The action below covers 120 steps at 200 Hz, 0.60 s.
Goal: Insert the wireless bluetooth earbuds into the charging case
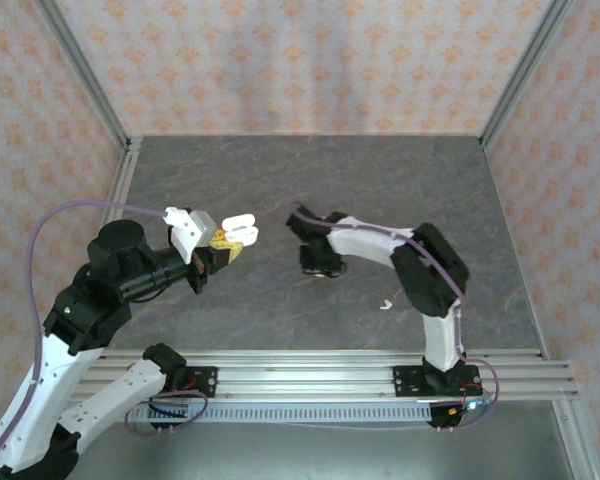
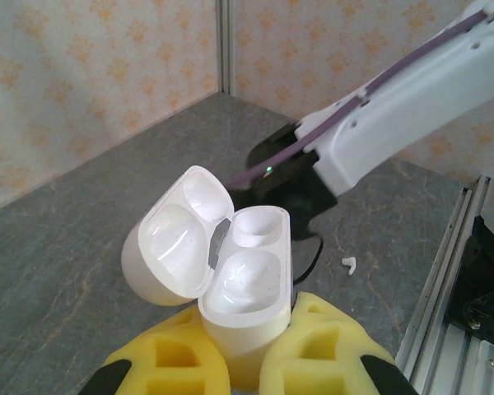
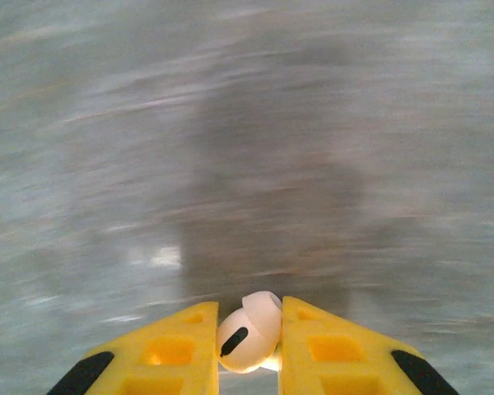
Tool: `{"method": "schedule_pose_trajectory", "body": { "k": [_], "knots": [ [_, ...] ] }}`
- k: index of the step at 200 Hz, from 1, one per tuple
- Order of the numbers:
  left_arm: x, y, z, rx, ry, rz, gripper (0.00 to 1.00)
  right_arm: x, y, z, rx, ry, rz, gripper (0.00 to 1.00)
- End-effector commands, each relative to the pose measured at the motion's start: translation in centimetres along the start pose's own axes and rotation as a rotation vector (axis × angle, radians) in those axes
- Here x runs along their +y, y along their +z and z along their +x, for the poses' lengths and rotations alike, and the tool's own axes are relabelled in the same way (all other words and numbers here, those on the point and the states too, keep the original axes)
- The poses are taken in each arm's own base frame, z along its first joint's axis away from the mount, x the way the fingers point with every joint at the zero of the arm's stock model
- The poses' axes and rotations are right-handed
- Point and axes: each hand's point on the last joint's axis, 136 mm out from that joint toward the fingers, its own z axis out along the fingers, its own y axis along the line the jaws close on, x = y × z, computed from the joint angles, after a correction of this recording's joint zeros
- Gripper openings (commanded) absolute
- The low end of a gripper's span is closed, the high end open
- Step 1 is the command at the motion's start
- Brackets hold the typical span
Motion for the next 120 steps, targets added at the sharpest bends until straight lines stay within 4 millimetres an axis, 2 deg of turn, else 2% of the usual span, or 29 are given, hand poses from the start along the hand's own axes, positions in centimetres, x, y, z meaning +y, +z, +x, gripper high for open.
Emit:
{"method": "schedule_pose_trajectory", "body": {
  "k": [1, 14, 35, 66, 120],
  "knots": [
    [0.0, 0.8, -0.6, -0.026, -0.005, 0.026, 0.0, -2.9, -0.4, 0.1, -0.031, 0.141, -0.003, 0.22],
    [0.0, 1.3, -0.5, -0.024, -0.009, 0.036, 0.0, -4.4, -0.5, 0.2, -0.03, 0.188, -0.007, 0.24],
    [0.1, 1.8, -0.6, -0.023, -0.014, 0.044, 0.0, -4.8, 0.0, 0.6, -0.004, 0.242, -0.045, 0.3],
    [0.2, 2.1, -0.5, -0.015, -0.017, 0.044, 0.0, -3.2, 0.5, 1.0, 0.034, 0.283, -0.137, 0.46],
    [0.3, 2.1, -0.4, -0.013, -0.021, 0.036, 0.0, -1.1, -0.4, 1.8, 0.07, 0.316, -0.252, 0.49]
  ]
}}
